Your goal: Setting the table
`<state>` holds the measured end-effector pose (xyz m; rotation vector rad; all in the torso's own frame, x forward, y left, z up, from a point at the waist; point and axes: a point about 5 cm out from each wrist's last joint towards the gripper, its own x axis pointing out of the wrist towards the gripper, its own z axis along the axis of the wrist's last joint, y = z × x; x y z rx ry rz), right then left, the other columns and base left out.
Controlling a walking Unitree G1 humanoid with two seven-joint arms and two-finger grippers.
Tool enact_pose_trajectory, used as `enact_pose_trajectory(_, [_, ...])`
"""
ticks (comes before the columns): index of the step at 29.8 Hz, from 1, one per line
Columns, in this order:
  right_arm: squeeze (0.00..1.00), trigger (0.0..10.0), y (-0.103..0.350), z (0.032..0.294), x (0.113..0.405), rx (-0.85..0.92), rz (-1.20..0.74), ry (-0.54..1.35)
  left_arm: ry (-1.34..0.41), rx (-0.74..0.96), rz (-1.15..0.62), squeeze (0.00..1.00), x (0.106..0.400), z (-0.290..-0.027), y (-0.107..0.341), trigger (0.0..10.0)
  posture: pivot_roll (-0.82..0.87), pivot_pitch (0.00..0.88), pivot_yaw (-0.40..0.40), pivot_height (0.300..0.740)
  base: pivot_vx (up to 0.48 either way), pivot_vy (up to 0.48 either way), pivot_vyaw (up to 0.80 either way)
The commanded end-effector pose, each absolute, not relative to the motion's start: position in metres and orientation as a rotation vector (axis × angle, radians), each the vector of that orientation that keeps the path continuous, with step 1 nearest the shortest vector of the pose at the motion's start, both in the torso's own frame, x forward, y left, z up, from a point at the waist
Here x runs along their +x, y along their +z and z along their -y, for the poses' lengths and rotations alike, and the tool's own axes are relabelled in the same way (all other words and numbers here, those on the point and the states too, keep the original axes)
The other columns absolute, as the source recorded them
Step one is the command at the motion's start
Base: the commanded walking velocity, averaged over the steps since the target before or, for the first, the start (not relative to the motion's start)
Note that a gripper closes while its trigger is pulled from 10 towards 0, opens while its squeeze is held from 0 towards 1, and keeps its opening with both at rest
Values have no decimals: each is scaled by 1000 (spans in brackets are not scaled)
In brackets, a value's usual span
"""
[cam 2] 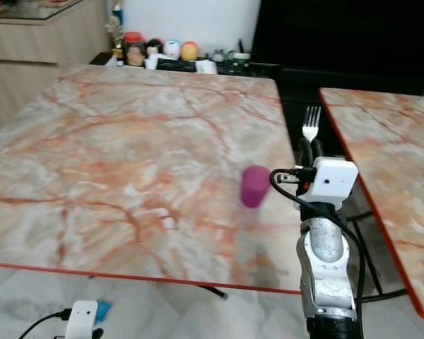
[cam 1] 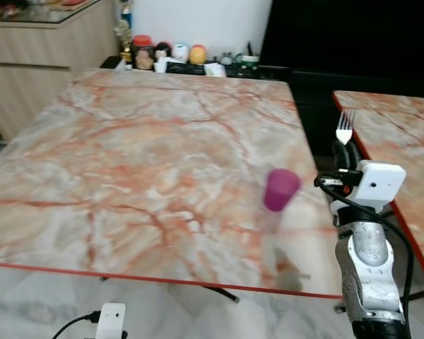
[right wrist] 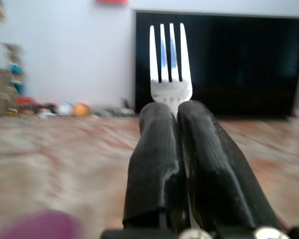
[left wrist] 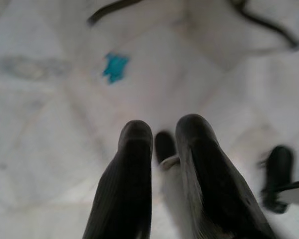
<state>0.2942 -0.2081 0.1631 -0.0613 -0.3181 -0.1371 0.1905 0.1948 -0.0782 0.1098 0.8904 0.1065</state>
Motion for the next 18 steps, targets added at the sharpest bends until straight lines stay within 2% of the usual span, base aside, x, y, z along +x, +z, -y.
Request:
enact_pose_trajectory(1, [0, 10000, 168, 207, 295, -49, 337, -139, 103, 101, -911, 0, 184, -192, -82, 10000, 41, 0, -61, 740, 0, -292, 0])
enact_pose_trajectory(11, [0, 10000, 170, 196, 304, -24, 345, -111, 105, 125, -877, 0, 197, -201, -74, 10000, 70, 0, -53, 740, 0, -292, 0])
enact_pose_trajectory(18, [0, 10000, 169, 193, 300, -27, 349, -111, 103, 145, -900, 0, 189, -207, -77, 10000, 35, 0, -21, 740, 0, -289, 0])
